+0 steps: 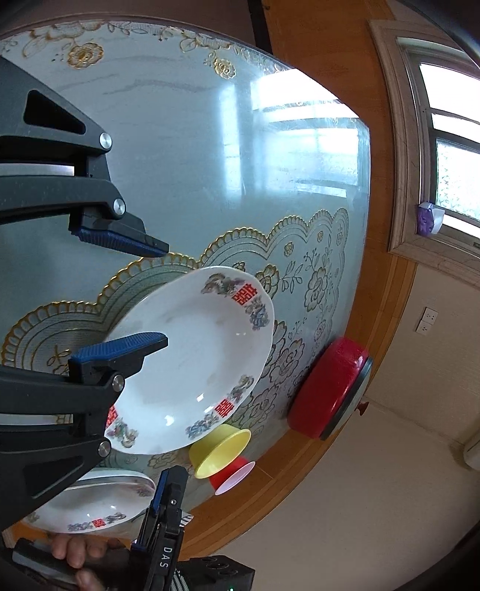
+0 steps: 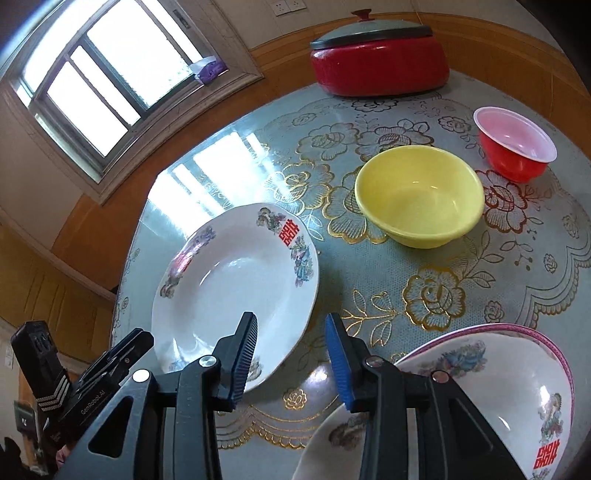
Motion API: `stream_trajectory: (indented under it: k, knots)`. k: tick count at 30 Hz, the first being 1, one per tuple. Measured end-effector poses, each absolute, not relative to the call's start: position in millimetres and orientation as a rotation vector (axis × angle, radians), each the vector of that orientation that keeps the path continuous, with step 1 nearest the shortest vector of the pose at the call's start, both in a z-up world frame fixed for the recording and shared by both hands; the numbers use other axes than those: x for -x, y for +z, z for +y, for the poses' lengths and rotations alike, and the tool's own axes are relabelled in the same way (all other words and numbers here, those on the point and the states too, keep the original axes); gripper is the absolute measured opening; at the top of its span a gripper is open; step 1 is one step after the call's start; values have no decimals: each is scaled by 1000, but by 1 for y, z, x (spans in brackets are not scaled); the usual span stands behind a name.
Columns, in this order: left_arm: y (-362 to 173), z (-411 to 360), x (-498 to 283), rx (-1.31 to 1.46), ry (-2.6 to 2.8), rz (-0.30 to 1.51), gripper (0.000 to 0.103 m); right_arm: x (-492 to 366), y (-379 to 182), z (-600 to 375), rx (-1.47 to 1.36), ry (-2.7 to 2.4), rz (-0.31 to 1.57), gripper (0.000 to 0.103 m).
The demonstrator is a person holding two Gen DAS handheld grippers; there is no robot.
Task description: Organize plates and bowls
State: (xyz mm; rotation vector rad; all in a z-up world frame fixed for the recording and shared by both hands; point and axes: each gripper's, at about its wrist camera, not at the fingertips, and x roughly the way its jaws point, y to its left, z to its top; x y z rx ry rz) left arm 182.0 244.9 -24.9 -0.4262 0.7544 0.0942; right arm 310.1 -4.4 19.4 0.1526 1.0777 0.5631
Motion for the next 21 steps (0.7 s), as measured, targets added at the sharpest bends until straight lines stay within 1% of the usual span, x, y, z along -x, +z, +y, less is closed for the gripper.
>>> stream_trajectory:
  k: [10, 15, 16, 18, 20, 21]
  knots:
    - [-34, 258, -230, 411, 27, 786, 42, -342, -5, 14, -190, 533, 1152, 38]
    - [-37, 259, -254, 384, 11, 813, 40, -347, -14, 26, -169, 547, 1167, 38]
    - [-39, 259, -258, 378, 9, 821, 39, -348, -16, 30, -167, 555, 1170, 38]
    - [-40, 256, -263, 336, 49, 832, 27, -347, -19, 35, -134, 550, 1169, 36]
    - [-41, 257, -260, 339, 39, 830, 25, -344, -22, 39, -69, 513, 1165, 27]
    - [-41, 258, -258, 342, 36, 831, 25, -343, -22, 39, -69, 516, 1165, 26]
